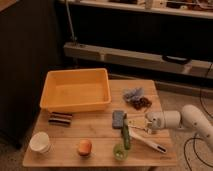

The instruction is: Place pepper in plastic cup

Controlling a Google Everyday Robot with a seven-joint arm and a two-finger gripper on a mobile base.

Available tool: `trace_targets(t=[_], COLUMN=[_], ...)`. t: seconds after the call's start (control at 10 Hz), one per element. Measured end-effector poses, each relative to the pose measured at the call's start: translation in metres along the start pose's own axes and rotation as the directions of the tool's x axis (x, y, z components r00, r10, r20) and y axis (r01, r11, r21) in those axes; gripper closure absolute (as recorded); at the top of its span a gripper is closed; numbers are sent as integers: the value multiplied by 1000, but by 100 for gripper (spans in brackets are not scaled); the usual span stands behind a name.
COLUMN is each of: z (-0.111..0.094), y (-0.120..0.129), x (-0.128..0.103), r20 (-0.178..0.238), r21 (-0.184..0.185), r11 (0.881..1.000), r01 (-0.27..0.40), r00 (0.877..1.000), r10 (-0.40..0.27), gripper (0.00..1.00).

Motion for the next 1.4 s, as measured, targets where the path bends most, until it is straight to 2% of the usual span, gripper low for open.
trace_targets(t=[0.1,0.2,0.3,0.5,1.2,1.3,1.4], z=[5,11,20,26,26,26,27], y=[6,13,19,24,24,23,21], x=[-1,-1,2,9,10,10,11], r20=[-14,-30,-72,-125,-126,-114,-90], r21=[-108,-223,-302,-327,-326,-331,-350], r11=[991,962,929,911,911,910,905], r01=[76,159,215,253,253,250,243], r00=[997,985,966,943,943,947,953], r10=[-78,-170,-247,-307,-307,-301,-290], gripper=[100,100,100,100,100,100,100])
